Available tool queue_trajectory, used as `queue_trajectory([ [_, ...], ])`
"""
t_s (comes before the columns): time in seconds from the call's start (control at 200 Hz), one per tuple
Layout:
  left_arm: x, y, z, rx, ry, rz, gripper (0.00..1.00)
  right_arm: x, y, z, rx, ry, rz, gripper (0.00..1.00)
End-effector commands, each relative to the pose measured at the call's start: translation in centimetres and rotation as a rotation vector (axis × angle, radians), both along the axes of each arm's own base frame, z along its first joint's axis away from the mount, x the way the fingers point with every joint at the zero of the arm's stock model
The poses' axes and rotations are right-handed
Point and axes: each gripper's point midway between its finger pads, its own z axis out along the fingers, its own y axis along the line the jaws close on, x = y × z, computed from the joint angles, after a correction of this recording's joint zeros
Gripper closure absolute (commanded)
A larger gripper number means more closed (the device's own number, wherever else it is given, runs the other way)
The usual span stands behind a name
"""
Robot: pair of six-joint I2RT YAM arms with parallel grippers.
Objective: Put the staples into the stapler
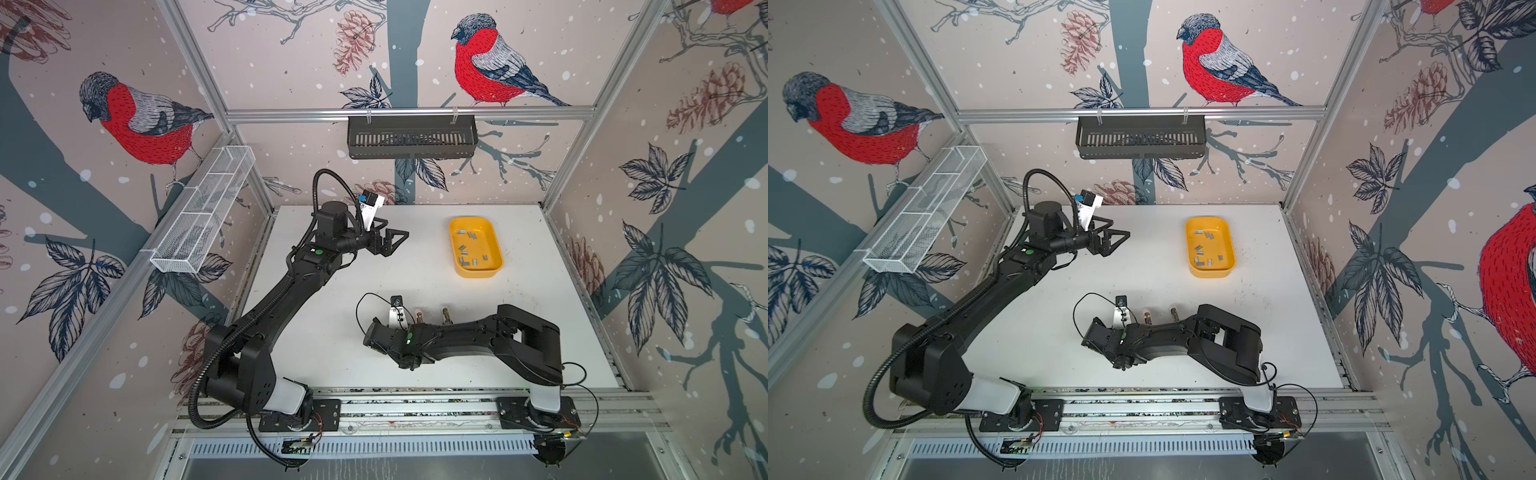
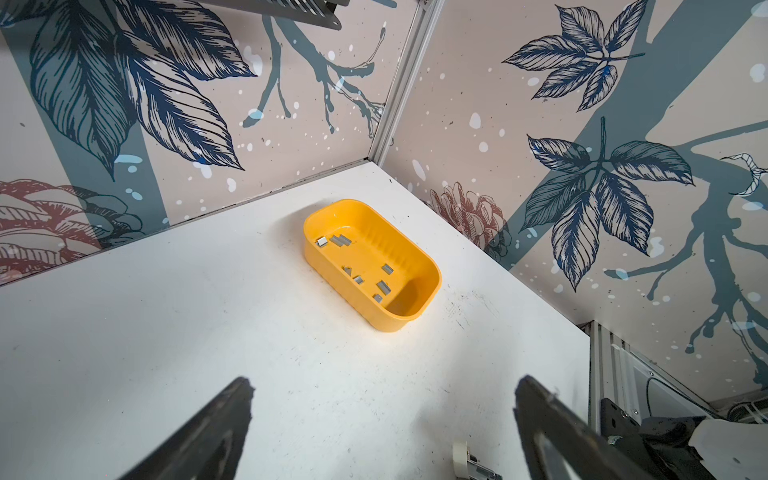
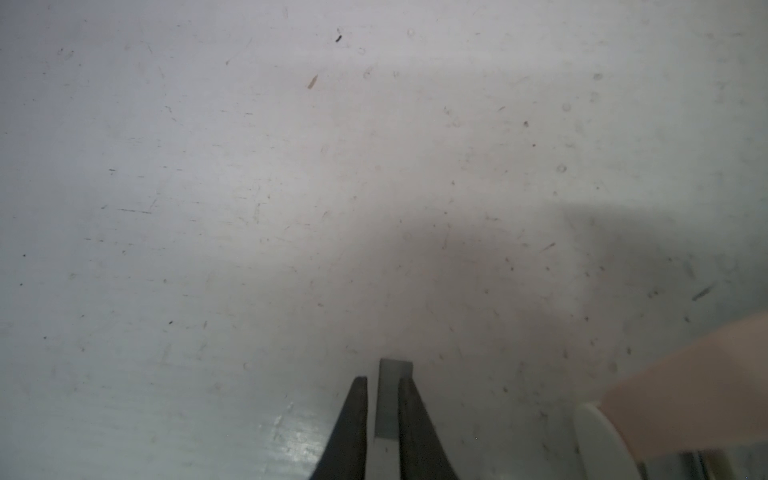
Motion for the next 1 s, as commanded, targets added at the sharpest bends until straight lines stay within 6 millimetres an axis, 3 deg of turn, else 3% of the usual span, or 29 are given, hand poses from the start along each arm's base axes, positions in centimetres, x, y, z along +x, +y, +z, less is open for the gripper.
queue_trajectory([
  [0.0, 0.0, -0.2, 0.6, -0.005, -0.031, -0.013, 0.03, 0.1, 0.3, 0.9, 0.015, -0.027, 0.013, 0.81],
  [0.23, 0.0, -0.1, 0.6, -0.007, -0.036, -0.015, 0.03, 0.1, -0.1, 2.5, 0.020, -0.081, 0.036, 0.75],
  [0.415, -0.2, -0.1, 1.2, -0.009, -0.052, -0.022, 0.03, -0.7, -0.9, 5.4, 0.047, -0.169, 0.118, 0.69],
  [0.665, -0.7, 1.0, 2.6, 0.024, -0.088, 0.043, 0.03, -1.9, -4.4, 9.2, 0.120, -0.238, 0.171, 0.67],
  [0.81, -3.3, 1.5, 2.9, 0.071, -0.091, 0.121, 0.03, -2.6, -7.3, 10.1, 0.164, -0.249, 0.170, 0.63],
  [0.971, -7.0, 2.9, 1.4, 0.062, -0.043, 0.212, 0.03, -3.6, -10.1, 10.9, 0.236, -0.252, 0.187, 0.59],
  [0.996, -7.6, 3.1, 0.1, 0.064, -0.010, 0.224, 0.03, -3.8, -10.4, 10.9, 0.249, -0.251, 0.200, 0.58],
])
